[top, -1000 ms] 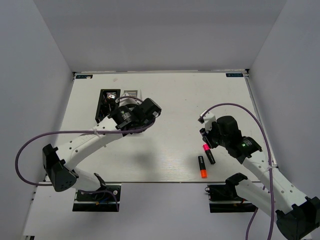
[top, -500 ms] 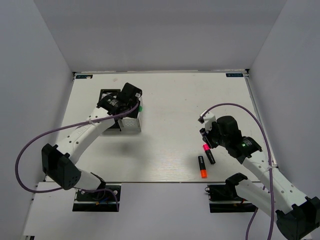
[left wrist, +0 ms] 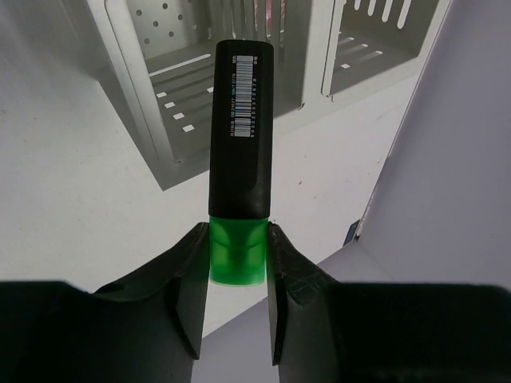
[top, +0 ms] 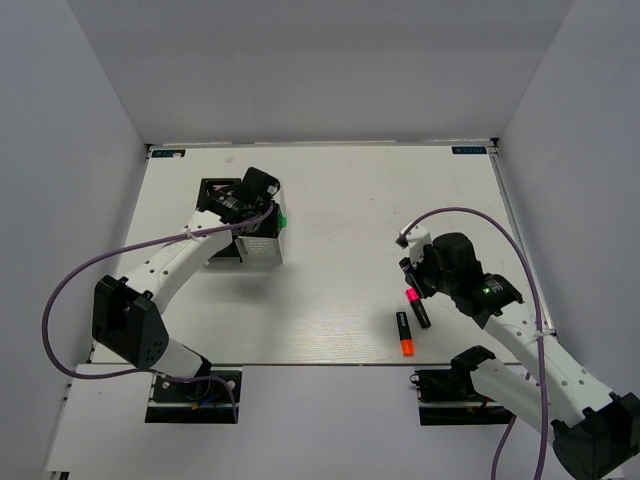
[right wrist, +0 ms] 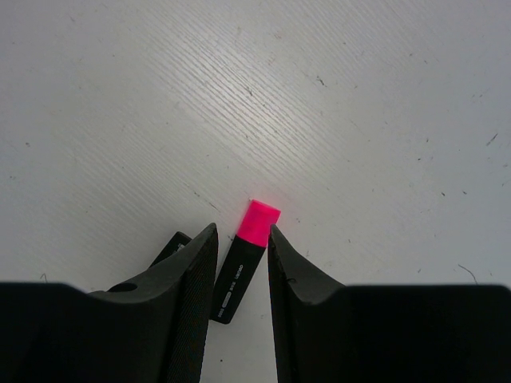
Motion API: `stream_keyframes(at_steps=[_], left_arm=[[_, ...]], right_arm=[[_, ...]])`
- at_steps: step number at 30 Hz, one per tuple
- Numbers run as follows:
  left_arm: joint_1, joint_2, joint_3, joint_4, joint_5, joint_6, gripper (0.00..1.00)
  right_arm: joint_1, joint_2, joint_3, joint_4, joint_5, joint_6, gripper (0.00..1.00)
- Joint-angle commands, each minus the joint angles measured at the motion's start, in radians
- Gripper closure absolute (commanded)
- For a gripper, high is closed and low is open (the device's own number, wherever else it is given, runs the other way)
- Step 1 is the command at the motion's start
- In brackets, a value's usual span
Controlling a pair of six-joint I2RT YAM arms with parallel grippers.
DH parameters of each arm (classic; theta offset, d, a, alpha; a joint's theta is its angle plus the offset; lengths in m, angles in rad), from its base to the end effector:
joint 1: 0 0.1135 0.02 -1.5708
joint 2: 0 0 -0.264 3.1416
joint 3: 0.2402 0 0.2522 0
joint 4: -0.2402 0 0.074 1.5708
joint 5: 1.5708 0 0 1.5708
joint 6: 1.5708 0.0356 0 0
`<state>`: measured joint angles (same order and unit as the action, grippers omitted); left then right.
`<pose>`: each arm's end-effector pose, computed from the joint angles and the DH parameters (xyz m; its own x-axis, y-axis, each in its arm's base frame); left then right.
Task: Sort the stationery into containers
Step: Place the pen in the storage box.
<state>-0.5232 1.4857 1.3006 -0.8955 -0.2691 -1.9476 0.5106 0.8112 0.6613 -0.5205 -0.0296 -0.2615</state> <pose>0.2649 -0.1419 0.2949 -0.0659 -0.9968 -0.0449 -0.8479 0.0796 -0.5241 0.1524 0.0866 0.2596 -0.3921 -0.5158 -0.7617 -0.6316 0.7530 -0.1848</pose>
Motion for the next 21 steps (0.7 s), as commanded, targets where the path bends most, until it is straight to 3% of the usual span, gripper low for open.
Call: stream_keyframes(at_steps=[1, 9, 12, 13, 16, 18, 21], left_arm=[[0.023, -0.005, -0.012, 0.017, 0.022, -0.045, 0.97], [0.078, -0.025, -0.078, 0.053, 0.064, -0.077, 0.85], [0.095, -0.028, -0.086, 0.062, 0.076, -0.074, 0.73], [0.103, -0.027, -0.086, 0.064, 0.077, -0.071, 0.61], [0.112, -0.024, -0.072, 0.089, 0.096, -0.034, 0.49], [0.114, -0.012, -0.032, 0.096, 0.105, 0.005, 0.44], [0.12, 0.008, 0.011, 0.087, 0.126, 0.068, 0.41]], right_arm=[[-0.004, -0.004, -0.002, 0.03, 0.002, 0.008, 0.64], [-0.007, -0.007, -0.006, 0.03, 0.004, 0.008, 0.64], [-0.004, -0.007, -0.005, 0.03, 0.003, 0.007, 0.64], [-0.004, -0.006, -0.005, 0.031, 0.003, 0.007, 0.64], [-0.009, -0.009, -0.006, 0.03, 0.0, 0.005, 0.64], [-0.009, -0.007, -0.006, 0.03, 0.0, 0.005, 0.53], [-0.011, -0.006, -0.006, 0.03, -0.001, 0.002, 0.5]])
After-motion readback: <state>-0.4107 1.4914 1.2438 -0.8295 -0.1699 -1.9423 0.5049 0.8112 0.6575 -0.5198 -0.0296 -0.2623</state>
